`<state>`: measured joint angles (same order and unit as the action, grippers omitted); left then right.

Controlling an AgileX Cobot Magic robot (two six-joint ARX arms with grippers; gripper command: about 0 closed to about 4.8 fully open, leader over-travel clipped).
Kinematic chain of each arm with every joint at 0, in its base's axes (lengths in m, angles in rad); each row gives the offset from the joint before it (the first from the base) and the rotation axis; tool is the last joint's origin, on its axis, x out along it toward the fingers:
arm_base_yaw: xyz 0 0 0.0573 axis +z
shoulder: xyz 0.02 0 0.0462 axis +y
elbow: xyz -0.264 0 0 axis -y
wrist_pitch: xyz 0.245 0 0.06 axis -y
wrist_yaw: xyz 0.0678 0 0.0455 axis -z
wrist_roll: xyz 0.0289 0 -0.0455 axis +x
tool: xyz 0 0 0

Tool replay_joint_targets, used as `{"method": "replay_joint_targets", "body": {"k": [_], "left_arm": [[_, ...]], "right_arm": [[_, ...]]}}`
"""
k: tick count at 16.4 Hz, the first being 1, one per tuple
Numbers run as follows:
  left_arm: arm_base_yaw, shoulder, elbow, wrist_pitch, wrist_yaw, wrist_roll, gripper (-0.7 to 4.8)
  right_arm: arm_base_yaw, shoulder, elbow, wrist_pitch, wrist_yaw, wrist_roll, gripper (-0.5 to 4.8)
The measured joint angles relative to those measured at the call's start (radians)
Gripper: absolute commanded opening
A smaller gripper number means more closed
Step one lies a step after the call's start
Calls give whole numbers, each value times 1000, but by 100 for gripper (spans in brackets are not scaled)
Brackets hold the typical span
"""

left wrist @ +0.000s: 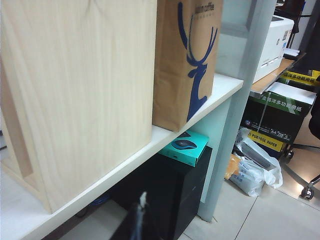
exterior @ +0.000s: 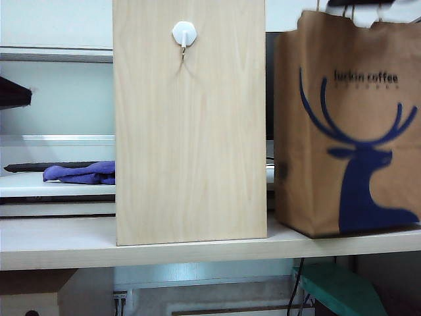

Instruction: Pick up the paper bag and hang it on the hook.

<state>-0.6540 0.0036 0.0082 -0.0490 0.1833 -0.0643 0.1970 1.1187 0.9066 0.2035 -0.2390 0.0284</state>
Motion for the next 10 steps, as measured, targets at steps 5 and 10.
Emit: {"method": "replay_joint_targets", "body": {"k": [5, 10], "left_arm": [[0, 0, 0, 0, 0, 0, -6], [1, 0, 0, 0, 0, 0, -6]], "right_arm": [[3, -290, 0, -352, -97, 21, -5], [326, -304, 0, -466, -61, 73, -5]]}}
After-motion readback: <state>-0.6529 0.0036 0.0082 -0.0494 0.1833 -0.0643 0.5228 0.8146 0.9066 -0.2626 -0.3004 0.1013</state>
